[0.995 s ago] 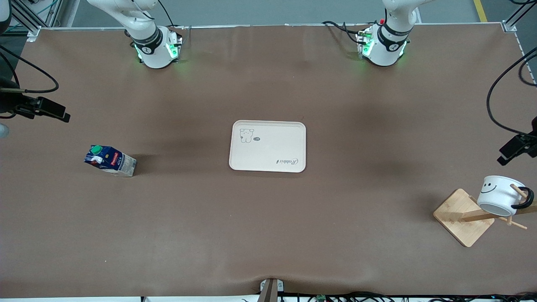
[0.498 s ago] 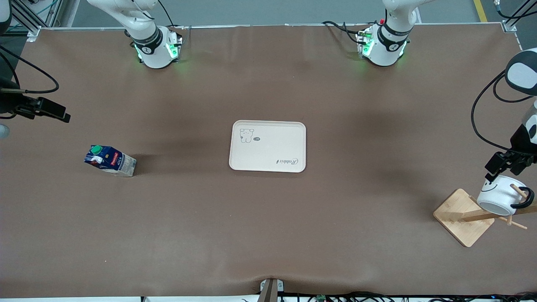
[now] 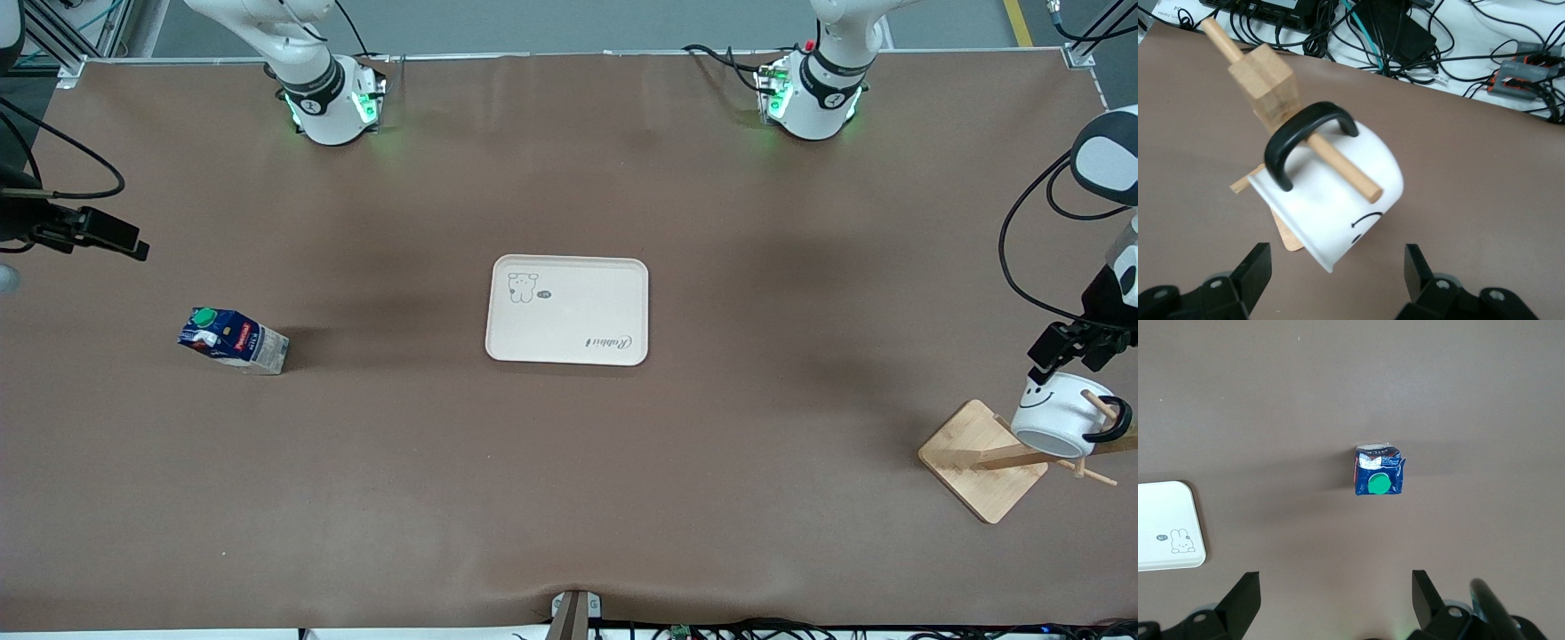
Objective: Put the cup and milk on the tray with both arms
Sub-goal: 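Lower the left gripper and grasp the white mug's rim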
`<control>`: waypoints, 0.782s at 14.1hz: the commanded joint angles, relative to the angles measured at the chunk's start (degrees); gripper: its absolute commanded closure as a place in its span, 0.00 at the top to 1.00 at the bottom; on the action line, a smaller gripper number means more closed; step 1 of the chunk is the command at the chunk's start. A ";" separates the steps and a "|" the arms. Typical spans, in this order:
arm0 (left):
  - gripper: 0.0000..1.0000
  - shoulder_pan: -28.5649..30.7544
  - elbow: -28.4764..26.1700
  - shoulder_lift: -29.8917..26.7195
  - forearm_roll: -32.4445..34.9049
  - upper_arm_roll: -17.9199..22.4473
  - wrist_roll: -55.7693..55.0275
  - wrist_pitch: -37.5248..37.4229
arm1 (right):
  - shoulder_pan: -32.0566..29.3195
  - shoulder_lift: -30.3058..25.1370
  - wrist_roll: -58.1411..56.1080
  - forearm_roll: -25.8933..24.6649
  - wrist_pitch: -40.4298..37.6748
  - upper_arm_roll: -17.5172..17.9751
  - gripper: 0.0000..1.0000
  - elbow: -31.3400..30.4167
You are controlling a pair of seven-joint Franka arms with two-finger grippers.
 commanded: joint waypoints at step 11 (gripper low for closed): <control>0.68 1.48 -0.95 3.82 -5.50 -1.79 5.68 11.05 | -0.46 0.72 0.78 -0.70 -0.31 0.15 1.00 2.38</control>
